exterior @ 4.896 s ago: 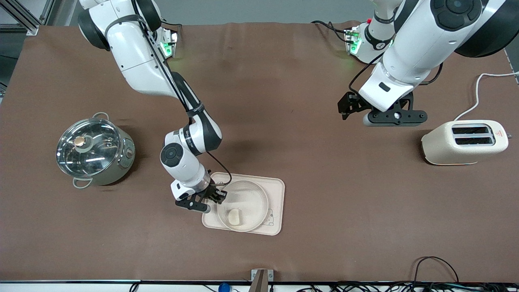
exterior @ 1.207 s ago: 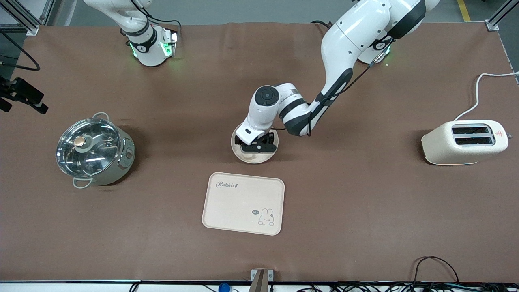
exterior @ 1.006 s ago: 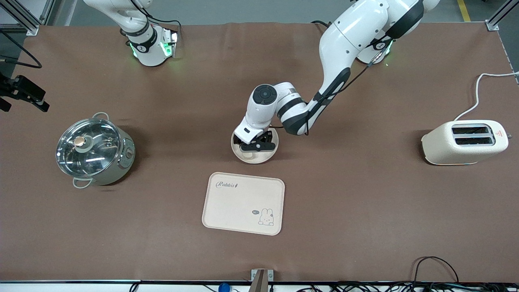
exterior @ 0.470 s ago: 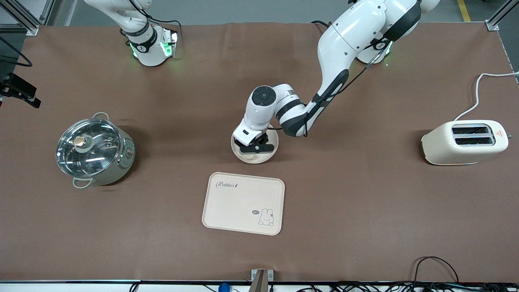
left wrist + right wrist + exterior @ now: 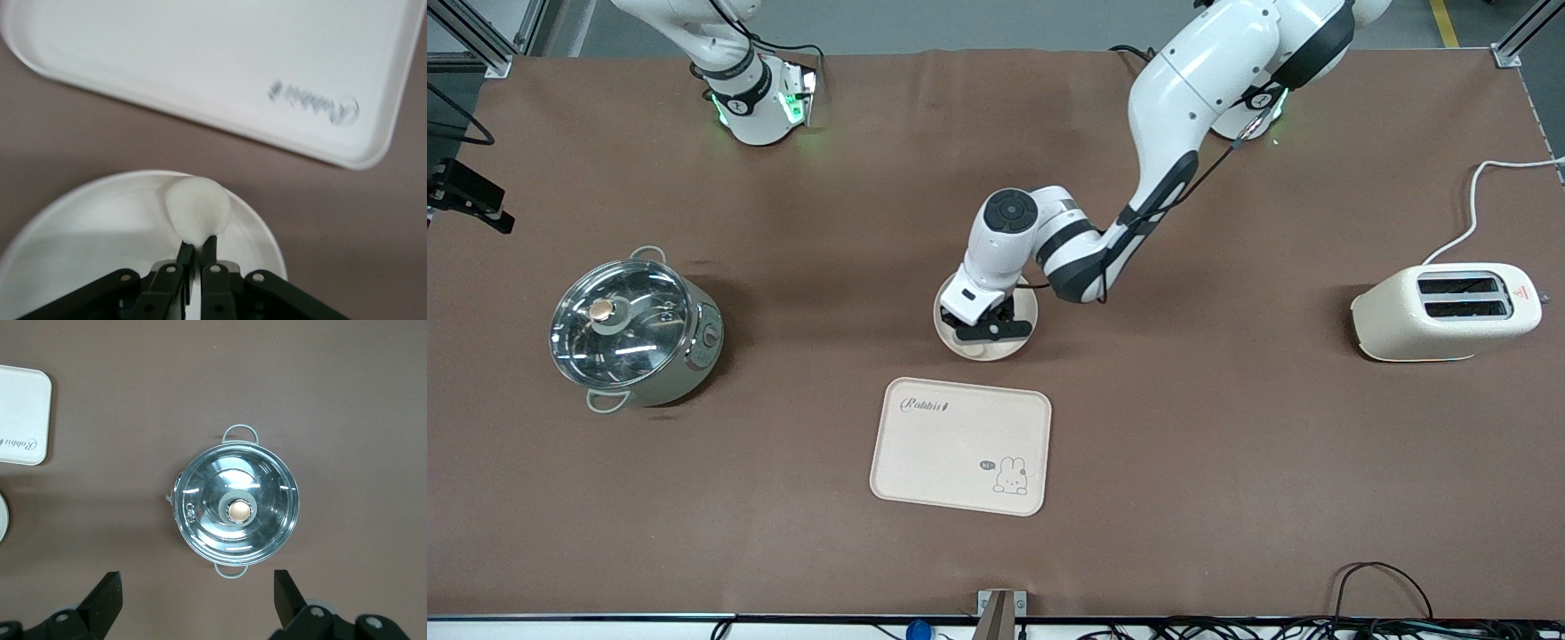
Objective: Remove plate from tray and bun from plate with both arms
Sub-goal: 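Grasp the pale bun with the left gripper and lift it off the plate, then set the bun on the table with the left gripper while the right gripper retracts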
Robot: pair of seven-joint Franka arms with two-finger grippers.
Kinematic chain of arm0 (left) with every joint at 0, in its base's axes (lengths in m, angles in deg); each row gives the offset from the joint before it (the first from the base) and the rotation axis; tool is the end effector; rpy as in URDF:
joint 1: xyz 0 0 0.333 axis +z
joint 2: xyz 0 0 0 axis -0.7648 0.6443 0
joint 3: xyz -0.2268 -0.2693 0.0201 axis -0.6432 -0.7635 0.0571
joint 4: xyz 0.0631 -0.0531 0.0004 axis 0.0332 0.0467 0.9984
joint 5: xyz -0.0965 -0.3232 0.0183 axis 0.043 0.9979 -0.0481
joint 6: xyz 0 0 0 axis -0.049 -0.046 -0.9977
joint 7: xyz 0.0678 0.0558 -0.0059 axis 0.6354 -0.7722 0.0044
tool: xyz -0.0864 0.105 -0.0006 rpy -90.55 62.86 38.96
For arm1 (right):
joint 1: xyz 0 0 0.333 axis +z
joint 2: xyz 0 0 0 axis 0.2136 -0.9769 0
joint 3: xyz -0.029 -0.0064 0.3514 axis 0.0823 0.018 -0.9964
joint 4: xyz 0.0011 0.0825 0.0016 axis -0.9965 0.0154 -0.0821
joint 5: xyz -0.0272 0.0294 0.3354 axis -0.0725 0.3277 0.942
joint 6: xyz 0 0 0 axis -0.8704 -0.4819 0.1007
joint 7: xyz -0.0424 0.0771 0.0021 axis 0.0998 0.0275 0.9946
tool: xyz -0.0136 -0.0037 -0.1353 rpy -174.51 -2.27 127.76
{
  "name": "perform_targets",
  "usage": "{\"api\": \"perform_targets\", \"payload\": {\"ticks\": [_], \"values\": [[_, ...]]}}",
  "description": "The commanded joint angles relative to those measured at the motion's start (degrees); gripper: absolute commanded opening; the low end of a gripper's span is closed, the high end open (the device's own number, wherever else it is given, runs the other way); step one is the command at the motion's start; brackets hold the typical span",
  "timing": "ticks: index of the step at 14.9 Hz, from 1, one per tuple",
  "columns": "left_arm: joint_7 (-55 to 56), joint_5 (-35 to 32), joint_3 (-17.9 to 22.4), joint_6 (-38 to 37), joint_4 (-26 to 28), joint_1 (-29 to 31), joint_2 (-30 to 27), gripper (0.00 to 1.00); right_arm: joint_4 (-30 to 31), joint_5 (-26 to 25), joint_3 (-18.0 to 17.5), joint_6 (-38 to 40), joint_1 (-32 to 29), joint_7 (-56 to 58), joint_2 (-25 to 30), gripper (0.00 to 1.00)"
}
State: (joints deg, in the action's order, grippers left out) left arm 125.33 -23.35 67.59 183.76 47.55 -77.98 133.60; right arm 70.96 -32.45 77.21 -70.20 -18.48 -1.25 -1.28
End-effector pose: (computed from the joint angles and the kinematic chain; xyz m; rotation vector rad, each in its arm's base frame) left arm 0.5164 -0.5105 0.2665 2.9277 0.2132 0.2019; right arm 0.4755 -0.0566 0.6548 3.1201 0.0318 0.0728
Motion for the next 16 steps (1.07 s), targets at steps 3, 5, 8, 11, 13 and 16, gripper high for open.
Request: {"api": "perform_targets", "payload": {"ticks": [3, 5, 8, 11, 13, 16], "values": [[-21.35, 2.32, -7.63, -11.70, 1.60, 18.38, -6.61, 0.00, -1.30, -0.12, -0.65, 0.98, -0.45, 0.63, -0.39, 1.00], [-30.67, 2.32, -10.72, -14.25, 3.27, 27.52, -6.61, 0.00, -1.21, -0.03, -0.65, 1.16, -0.36, 0.72, -0.39, 1.00], [-42.02, 2.23, -11.70, -14.00, 5.56, 37.21, -6.09, 0.00, -1.12, -0.03, -0.73, 1.16, -0.27, 0.81, -0.39, 1.00], [-43.99, 2.05, -11.70, -10.16, 9.94, 41.70, -5.91, 0.03, -1.12, -0.03, -0.73, 1.25, -0.27, 0.81, -0.39, 1.00], [-44.60, 1.53, -11.52, -5.05, 12.67, 43.99, -4.69, 0.30, -1.12, 0.06, -0.73, 1.34, -0.45, 0.89, -0.39, 1.00], [-47.06, 1.61, -11.26, -4.77, 11.98, 44.09, -4.06, 1.00, -1.03, 0.06, -0.65, 1.34, -0.62, 0.90, -0.39, 1.00]]}}
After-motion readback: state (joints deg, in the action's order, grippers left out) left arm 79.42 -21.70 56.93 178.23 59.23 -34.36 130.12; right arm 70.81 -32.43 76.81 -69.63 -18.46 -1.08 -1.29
